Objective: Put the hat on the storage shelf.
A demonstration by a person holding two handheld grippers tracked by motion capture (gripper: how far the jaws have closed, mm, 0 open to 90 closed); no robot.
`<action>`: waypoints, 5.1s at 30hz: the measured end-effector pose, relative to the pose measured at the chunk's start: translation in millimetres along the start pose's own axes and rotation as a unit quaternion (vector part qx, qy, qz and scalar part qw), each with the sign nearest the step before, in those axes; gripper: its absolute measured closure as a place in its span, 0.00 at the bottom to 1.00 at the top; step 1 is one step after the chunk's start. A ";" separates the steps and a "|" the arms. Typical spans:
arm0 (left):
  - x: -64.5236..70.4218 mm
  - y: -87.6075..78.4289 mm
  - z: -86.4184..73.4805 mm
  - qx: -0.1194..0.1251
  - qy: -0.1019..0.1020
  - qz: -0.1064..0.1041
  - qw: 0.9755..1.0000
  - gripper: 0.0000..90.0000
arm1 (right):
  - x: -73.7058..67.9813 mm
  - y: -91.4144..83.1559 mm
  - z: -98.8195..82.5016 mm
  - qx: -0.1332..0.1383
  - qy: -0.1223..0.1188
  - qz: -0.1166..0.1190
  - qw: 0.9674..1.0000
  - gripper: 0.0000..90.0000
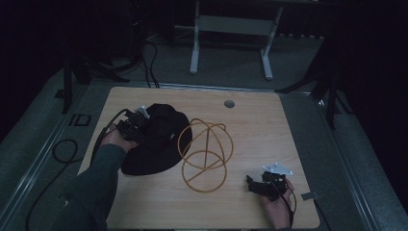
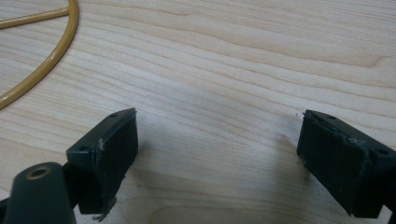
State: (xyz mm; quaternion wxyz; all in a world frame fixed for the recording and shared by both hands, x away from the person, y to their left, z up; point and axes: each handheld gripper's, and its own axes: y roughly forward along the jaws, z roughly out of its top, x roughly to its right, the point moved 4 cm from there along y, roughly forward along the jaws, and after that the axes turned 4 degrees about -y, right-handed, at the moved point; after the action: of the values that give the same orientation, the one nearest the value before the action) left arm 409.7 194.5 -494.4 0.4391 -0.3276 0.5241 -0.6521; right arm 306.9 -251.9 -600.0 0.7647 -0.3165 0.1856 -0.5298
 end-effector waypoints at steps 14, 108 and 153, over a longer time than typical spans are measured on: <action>1.3 -3.1 0.0 -0.012 0.019 -0.022 0.999 0.98 | -0.4 0.0 0.0 0.000 -0.001 0.001 1.000 0.14; -34.1 -128.4 -28.9 0.125 0.068 -0.084 0.986 0.98 | -1.3 -0.1 0.2 0.000 -0.005 0.006 1.000 0.14; -45.6 -177.0 -32.2 0.160 0.103 -0.117 0.975 0.98 | -1.5 -0.2 0.2 0.000 -0.006 0.008 1.000 0.14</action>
State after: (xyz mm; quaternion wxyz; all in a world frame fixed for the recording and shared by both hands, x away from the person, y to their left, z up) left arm 358.9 260.6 -328.6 0.3501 -0.2434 0.4138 -0.8043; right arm 306.4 -250.5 -599.8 0.7699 -0.3184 0.1832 -0.5219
